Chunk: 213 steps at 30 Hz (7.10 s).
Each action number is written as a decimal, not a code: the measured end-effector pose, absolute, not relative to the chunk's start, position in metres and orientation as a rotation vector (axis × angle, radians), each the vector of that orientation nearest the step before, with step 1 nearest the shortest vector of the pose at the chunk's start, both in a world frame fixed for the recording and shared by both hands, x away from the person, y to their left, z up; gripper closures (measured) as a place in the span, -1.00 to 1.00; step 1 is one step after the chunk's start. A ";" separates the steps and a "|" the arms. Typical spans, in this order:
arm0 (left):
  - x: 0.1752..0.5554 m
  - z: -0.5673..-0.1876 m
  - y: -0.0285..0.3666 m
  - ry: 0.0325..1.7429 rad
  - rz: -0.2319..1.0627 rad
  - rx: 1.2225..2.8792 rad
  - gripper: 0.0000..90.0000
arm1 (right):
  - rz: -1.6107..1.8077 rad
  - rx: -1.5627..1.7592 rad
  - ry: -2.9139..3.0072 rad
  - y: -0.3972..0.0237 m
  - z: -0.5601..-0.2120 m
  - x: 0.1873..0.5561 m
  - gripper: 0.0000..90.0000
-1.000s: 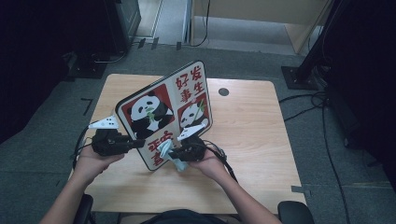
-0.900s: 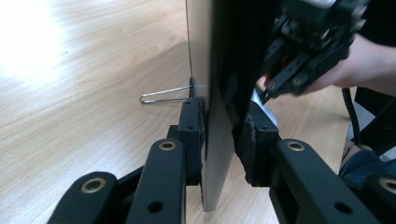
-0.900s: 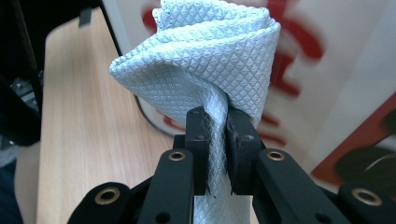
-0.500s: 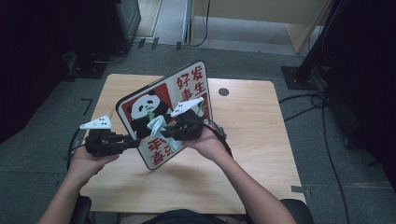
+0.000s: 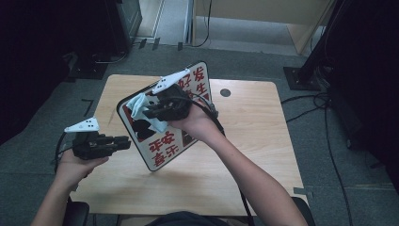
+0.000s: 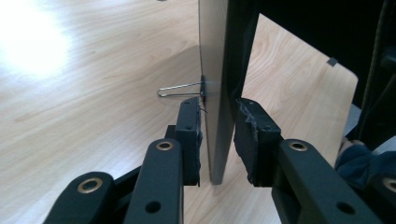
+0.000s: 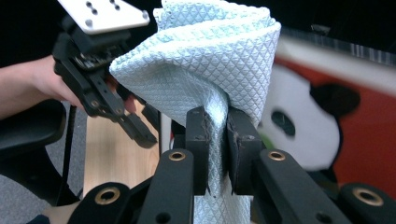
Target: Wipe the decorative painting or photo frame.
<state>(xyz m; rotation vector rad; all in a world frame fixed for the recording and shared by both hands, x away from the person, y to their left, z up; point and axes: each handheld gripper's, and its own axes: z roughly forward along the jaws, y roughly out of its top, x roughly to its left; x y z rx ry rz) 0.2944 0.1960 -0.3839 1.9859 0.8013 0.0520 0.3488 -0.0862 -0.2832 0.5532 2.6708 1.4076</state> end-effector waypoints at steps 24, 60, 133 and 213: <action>0.320 -0.378 0.187 0.763 0.090 1.976 0.85 | 1.378 0.489 2.663 -0.065 -0.269 0.355 0.79; 0.319 -0.377 0.187 0.758 0.082 1.967 0.82 | 1.385 0.506 2.749 -0.067 -0.327 0.342 0.79; 0.317 -0.378 0.188 0.762 0.095 1.970 0.77 | 1.259 0.577 2.921 -0.093 -0.496 0.310 0.79; 0.318 -0.385 0.220 0.751 0.119 1.945 0.32 | 1.494 0.491 2.761 -0.017 -0.286 0.332 0.79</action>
